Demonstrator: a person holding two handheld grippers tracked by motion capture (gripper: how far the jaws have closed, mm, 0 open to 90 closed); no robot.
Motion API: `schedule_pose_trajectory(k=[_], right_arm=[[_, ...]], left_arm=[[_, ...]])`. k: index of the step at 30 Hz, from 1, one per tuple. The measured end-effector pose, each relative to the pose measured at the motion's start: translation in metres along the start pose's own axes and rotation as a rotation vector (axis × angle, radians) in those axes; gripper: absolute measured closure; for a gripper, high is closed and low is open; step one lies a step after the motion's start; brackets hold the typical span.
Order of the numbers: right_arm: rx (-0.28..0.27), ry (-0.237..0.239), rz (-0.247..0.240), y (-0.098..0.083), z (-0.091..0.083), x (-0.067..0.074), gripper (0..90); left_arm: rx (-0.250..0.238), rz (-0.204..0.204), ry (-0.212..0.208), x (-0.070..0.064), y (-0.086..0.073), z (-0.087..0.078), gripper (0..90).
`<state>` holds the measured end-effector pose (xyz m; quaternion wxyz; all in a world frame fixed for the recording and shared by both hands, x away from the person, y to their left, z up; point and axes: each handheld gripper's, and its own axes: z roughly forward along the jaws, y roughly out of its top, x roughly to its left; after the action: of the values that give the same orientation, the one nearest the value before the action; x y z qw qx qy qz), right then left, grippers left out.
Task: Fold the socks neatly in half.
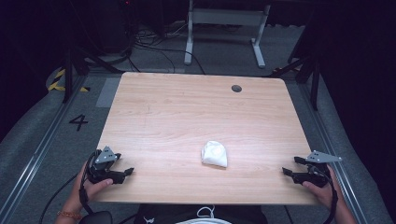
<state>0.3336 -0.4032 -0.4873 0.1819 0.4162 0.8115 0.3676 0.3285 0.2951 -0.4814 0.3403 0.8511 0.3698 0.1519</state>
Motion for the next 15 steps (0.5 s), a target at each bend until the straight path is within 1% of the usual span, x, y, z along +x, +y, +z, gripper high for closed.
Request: schedule_pose_trajectory(k=[2, 3, 4, 6, 11, 15], right_arm=[[0.0, 0.0, 0.006, -0.0001, -0.0002, -0.0002, 24.6], [-0.002, -0.002, 0.011, -0.0001, -0.0002, -0.0001, 24.5], [-0.001, -0.003, 0.011, -0.0001, -0.0003, 0.0, 24.4], [0.0, -0.011, 0.009, -0.0002, -0.0001, -0.0003, 24.0], [0.0, -0.028, 0.024, -0.0003, -0.0001, -0.0002, 24.0], [0.0, -0.035, 0.036, -0.0002, -0.0003, -0.0001, 24.0]], left_arm=[[0.003, -0.004, -0.001, 0.0001, 0.0001, 0.0001, 19.7], [0.005, -0.013, 0.002, -0.0003, 0.0001, 0.0004, 19.0], [0.009, -0.023, 0.011, -0.001, 0.0003, 0.0006, 17.7], [0.01, -0.028, 0.017, -0.0014, 0.0002, 0.0006, 16.4], [0.012, -0.037, 0.018, -0.0018, 0.0004, 0.0011, 15.5], [0.014, -0.029, 0.019, -0.0011, 0.0008, 0.0011, 14.9]])
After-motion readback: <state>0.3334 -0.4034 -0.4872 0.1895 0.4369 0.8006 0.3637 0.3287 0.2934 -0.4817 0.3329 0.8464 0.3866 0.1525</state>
